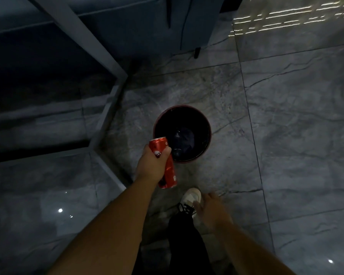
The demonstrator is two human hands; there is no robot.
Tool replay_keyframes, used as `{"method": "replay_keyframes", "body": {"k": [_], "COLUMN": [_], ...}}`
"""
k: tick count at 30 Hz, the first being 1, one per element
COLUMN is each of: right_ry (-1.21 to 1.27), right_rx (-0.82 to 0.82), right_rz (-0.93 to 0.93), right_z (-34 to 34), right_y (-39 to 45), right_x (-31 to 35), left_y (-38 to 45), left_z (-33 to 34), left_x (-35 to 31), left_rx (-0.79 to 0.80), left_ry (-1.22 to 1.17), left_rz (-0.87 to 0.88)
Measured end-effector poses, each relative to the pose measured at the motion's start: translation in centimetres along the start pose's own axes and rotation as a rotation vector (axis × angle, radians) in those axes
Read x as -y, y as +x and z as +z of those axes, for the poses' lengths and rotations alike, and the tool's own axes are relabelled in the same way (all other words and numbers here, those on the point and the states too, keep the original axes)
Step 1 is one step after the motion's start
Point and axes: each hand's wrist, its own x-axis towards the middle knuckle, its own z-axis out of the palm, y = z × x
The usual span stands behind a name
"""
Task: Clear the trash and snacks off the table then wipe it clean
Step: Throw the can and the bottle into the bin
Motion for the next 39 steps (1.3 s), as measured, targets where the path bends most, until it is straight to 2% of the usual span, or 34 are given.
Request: {"method": "replay_keyframes", "body": {"k": [7, 14, 18, 24, 30, 33, 37, 39], "right_ry": [0.078, 0.039, 0.018, 0.067, 0.005, -0.058, -0.099, -0.143], "right_rx": [0.049, 0.049, 0.065, 0.088, 0.12, 0.062, 0.003, -0.096], "right_rz": [-0.013, -0.048, -0.066, -0.05, -0.12, -0.167, -0.249, -0.305], "right_z": [-1.2, -2.3, -2.0, -2.9, -9.4, -13.5, -17.3, -18.4], "right_y": [0.9, 1.2, -0.1, -4.5, -11.8, -15.3, -20.5, -23.2], "right_x": [-2.4, -2.6, -2.6, -1.7, 0.3, 2.0, 5.5, 7.2], "left_y": [1.1, 4.1, 4.1, -3.3, -16.0, -21.1, -26.5, -28.6], "left_z": [1.7, 4.4, 4.5, 1.6, -3.2, -6.1, -11.0, -13.7], "left_x": [-2.1, -7.1, -7.5, -2.6, 0.4, 0.4, -1.0, -2.2], "left_rx": [0.076, 0.151, 0.166, 0.127, 0.215, 0.24, 0.218, 0.165], "left_ry": [0.035, 0.131, 0.205, 0.245, 0.326, 0.456, 0.734, 0.854], "left_rz": [0.032, 0.062, 0.048, 0.002, -0.038, 0.052, 0.329, 0.474]}}
